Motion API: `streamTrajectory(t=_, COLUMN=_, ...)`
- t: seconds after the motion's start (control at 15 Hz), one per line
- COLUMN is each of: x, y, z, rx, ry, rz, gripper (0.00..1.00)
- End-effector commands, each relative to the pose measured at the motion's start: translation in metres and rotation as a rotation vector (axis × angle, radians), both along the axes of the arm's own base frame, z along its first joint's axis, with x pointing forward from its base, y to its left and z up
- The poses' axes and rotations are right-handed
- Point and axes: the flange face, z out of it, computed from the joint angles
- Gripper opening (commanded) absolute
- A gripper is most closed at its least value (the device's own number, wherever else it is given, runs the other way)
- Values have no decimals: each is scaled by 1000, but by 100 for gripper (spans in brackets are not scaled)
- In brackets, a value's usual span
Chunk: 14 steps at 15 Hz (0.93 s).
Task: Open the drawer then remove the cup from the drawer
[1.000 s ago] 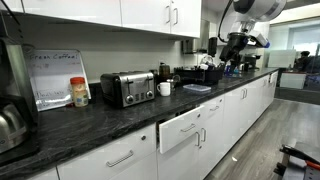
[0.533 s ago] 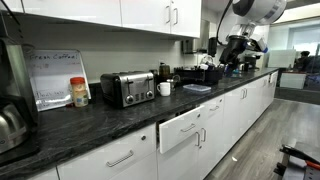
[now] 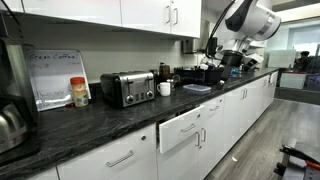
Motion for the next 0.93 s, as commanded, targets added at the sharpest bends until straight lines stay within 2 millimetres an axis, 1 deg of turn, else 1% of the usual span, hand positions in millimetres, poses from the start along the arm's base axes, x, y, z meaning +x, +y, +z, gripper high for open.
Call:
streamTrajectory(t=0.0, x=12, y=15, z=-44, rx=-91, ry=-70, rz=163, gripper=100)
streamTrajectory(t=0.2, x=27, y=25, z=-66, rx=-186, ry=-157, rz=248, gripper=100)
streamTrajectory(t=0.4, x=29, y=31, z=-79, rx=-243, ry=-194, rz=287, gripper=100)
streamTrajectory(t=0.47, x=23, y=30, z=-73, rx=-210, ry=-168, rz=262, gripper=100)
streamTrajectory(t=0.6, x=25, y=33, z=-79, rx=-229, ry=-170, rz=277, gripper=100)
streamTrajectory(t=0.87, x=26, y=32, z=-78, rx=-233, ry=-175, rz=279, gripper=100)
